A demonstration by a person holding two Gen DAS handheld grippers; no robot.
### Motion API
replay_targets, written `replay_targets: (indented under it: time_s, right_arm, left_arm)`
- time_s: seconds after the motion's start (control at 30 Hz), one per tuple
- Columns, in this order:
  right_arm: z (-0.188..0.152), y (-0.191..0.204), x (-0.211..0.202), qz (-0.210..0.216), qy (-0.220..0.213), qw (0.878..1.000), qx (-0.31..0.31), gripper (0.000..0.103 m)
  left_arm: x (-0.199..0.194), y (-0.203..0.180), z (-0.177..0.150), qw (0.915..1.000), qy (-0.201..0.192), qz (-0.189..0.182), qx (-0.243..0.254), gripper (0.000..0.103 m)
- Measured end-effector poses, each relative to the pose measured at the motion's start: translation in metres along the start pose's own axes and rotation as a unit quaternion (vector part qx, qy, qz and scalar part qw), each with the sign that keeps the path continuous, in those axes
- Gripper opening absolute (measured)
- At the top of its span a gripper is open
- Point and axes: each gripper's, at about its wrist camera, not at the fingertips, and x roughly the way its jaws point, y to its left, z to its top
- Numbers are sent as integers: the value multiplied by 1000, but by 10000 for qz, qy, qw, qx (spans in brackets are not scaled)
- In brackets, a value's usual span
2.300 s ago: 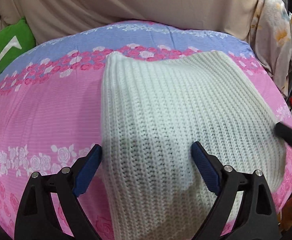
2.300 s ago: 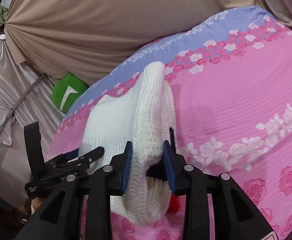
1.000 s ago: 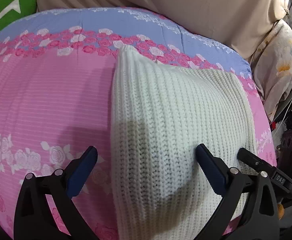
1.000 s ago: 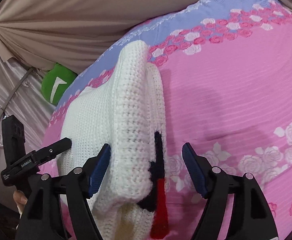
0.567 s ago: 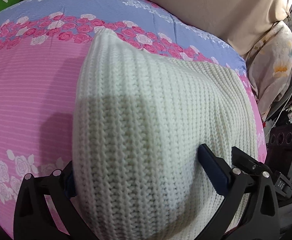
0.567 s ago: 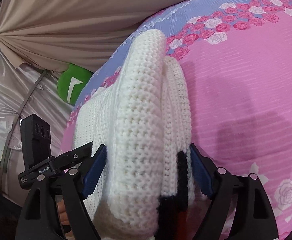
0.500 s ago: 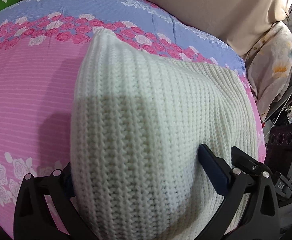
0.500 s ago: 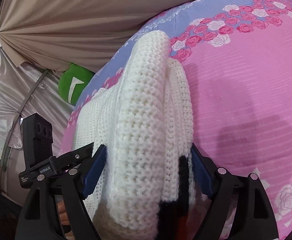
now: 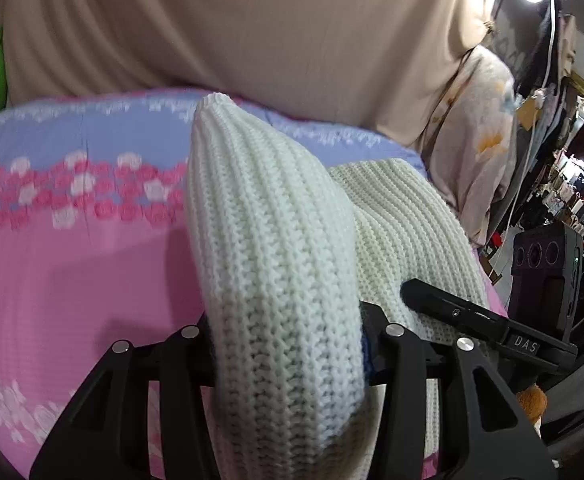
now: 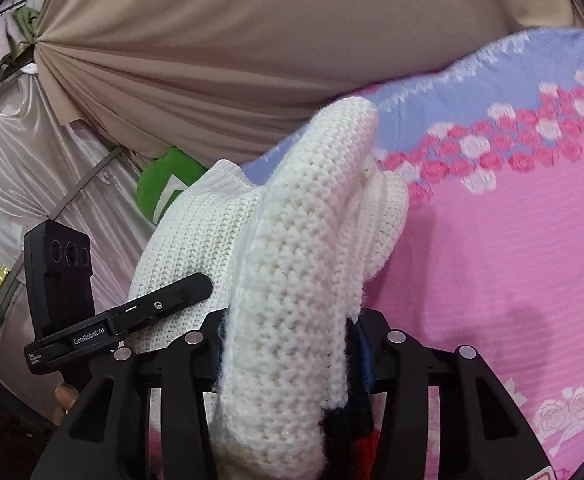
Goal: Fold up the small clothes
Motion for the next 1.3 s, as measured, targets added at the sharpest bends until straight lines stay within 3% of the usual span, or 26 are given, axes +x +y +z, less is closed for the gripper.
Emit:
replay_targets:
  time_s: [0.13, 0.27, 0.33, 0.43, 0.5, 0.57, 0.6, 0.67, 0.8, 0.87, 0.9, 0.97, 1.03, 1.13, 1.2, 1.3]
  right_arm:
    - [43, 44, -1, 304, -448, 9976, -441, 46]
    - [82, 70, 39, 453, -545, 9952, -673, 49]
    - [95, 68, 80, 482, -432, 9965, -530, 51]
    - [99, 41, 157, 432, -75, 9990, -78, 58]
    - [90, 12, 210, -39, 403, 9987, 311, 58]
    - [79, -8, 226, -325, 595, 9959, 598, 58]
    - [75, -11, 223, -230, 574, 9958, 678, 58]
    - [71, -8, 203, -92, 400, 9971, 641, 58]
    - [69, 16, 181, -107, 208, 9995, 212, 59]
    - [63, 28, 191, -114, 423, 9990, -8, 58]
    - [60, 30, 199, -227, 506, 9984, -139, 49]
    - [53, 34, 216, -848, 665, 9922, -627, 20]
    - [51, 33, 218, -1129, 523, 9891, -794, 20]
    - [49, 30, 226, -1568, 401, 9818, -989, 20]
    - [45, 29, 233, -1665, 387, 9801, -1008, 27]
    - [44, 38, 217, -1619, 255, 9822, -920, 27]
  left_arm:
    - [-49, 5, 46, 9966, -723, -86, 384, 46]
    - [-67, 41, 83, 9934, -1078, 175, 343, 48]
    - [-57, 69, 95, 9941, -1009, 353, 170, 48]
    - [-13, 124, 104, 9946, -707, 751, -95, 57]
    - [15, 163, 96, 9927, -473, 1046, -365, 61]
    - [40, 208, 84, 9855, -42, 1479, -836, 57]
    - [35, 226, 76, 9833, -42, 1438, -1118, 57]
    - [10, 242, 65, 9847, -380, 959, -1407, 60]
    - [-23, 245, 54, 9823, -654, 550, -1665, 65]
    - [-21, 233, 54, 9849, -592, 524, -1539, 64]
    - [-15, 224, 52, 9873, -512, 562, -1394, 64]
    - [-2, 208, 49, 9899, -367, 898, -1038, 60]
    - [12, 197, 43, 9883, -215, 1335, -703, 54]
    - [27, 191, 33, 9782, -203, 2045, -290, 56]
    - [34, 188, 29, 9726, -227, 2310, -154, 58]
    - [37, 188, 26, 9683, -267, 2480, -129, 60]
